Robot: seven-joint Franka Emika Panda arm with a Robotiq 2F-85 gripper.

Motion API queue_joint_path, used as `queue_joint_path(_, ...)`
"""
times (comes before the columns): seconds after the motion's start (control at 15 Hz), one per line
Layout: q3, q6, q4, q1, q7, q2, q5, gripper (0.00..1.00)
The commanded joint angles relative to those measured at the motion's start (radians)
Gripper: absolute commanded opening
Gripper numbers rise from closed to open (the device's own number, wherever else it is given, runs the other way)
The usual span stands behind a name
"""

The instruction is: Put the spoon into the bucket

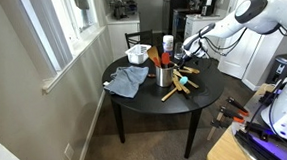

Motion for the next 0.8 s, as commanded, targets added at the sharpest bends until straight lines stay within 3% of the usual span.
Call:
queue_joint_path(0.0, -0.028, 0.026, -0.009, 0.026, 0.012, -0.014, 0.012, 1.00)
queue_joint_path(0.73, -0.027, -0.011, -0.013, 0.061, -0.008, -0.010, 0.010, 1.00)
